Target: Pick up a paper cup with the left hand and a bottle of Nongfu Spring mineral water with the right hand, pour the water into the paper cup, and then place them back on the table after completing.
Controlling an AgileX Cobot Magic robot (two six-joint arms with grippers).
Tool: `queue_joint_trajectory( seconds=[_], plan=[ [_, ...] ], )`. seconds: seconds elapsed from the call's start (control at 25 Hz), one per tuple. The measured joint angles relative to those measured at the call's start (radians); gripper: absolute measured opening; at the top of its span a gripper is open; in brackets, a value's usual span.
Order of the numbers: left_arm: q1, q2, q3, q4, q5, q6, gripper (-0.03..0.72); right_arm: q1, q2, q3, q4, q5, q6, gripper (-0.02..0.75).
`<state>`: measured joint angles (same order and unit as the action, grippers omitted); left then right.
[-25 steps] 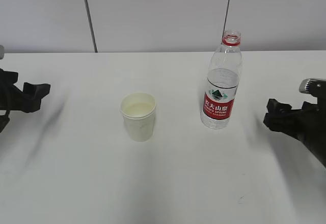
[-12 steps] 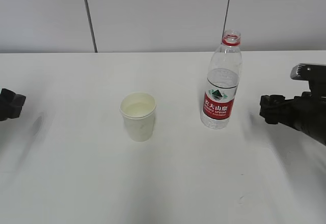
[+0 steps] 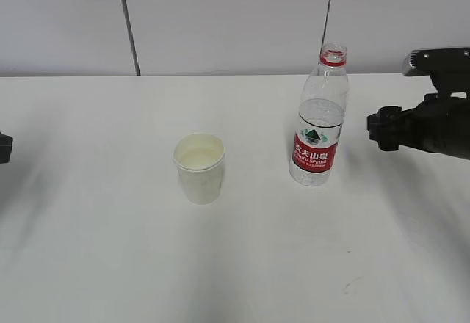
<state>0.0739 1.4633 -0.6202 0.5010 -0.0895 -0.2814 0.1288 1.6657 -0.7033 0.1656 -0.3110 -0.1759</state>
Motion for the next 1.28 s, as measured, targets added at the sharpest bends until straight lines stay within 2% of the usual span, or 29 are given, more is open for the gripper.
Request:
queue_joint_trajectory(
  seconds=[0.2,0.6,0.72,0.88,1.04,1.28],
  plan=[
    [0.0,-0.037,-0.01,-0.083,0.165,-0.002,0.48,-0.031,-0.021,-0.07,0.0,0.213,-0.006,0.594],
    [0.0,-0.041,-0.148,-0.181,0.522,0.011,0.48,-0.055,-0.025,-0.269,-0.021,0.672,-0.006,0.594],
    [0.0,-0.041,-0.158,-0.253,0.573,0.082,0.48,-0.055,-0.025,-0.328,-0.056,0.782,-0.008,0.594],
    [0.0,-0.042,-0.159,-0.456,0.614,0.281,0.48,-0.055,-0.025,-0.393,-0.109,0.924,-0.008,0.594],
    [0.0,-0.042,-0.162,-0.615,0.651,0.416,0.48,-0.055,-0.025,-0.447,-0.138,1.042,-0.006,0.594],
    [0.0,-0.042,-0.251,-0.649,0.751,0.47,0.484,-0.055,-0.025,-0.522,-0.147,1.173,-0.006,0.593]
  ],
)
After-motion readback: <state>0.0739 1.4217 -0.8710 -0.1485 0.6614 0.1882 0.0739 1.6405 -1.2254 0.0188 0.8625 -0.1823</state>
